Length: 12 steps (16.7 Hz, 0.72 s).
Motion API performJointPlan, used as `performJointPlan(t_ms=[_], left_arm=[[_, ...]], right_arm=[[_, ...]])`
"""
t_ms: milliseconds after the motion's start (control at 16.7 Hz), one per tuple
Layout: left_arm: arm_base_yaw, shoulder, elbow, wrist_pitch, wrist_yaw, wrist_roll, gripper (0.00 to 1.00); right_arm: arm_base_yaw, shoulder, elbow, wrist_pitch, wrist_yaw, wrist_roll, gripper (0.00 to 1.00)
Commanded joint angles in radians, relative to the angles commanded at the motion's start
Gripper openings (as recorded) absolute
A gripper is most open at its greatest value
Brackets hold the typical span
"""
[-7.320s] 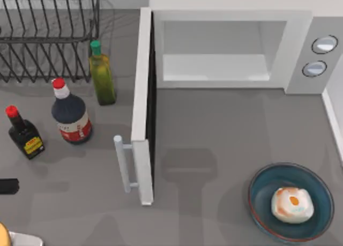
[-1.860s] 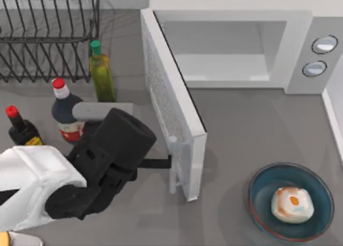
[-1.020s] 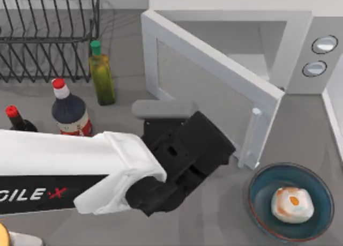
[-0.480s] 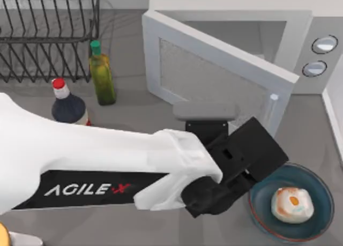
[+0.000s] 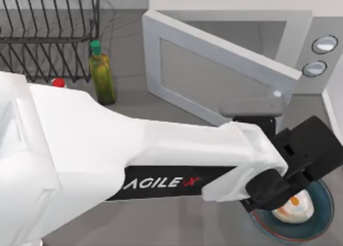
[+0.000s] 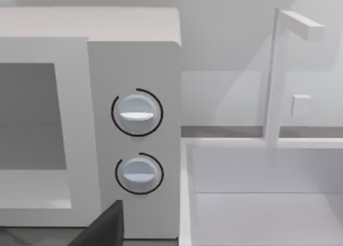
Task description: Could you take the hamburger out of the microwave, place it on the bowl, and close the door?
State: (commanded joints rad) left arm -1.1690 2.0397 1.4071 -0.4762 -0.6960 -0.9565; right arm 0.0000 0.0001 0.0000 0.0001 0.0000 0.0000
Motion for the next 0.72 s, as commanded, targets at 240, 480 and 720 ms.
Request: performJointPlan(t_ms=[240, 480, 720], left_arm=[[-0.036, 0.112, 0.174, -0.089, -0.014, -0.042, 0.00], [-0.041, 0.129, 0.198, -0.104, -0.016, -0.049, 0.00], [0.001, 0.161, 0.237, -0.087, 0.004, -0.009, 0.00]], right_arm=[[0.000, 0.000, 0.000, 0.000, 0.000, 0.000, 1.00], [0.000, 0.000, 0.000, 0.000, 0.000, 0.000, 1.00], [0.000, 0.000, 0.000, 0.000, 0.000, 0.000, 1.00]])
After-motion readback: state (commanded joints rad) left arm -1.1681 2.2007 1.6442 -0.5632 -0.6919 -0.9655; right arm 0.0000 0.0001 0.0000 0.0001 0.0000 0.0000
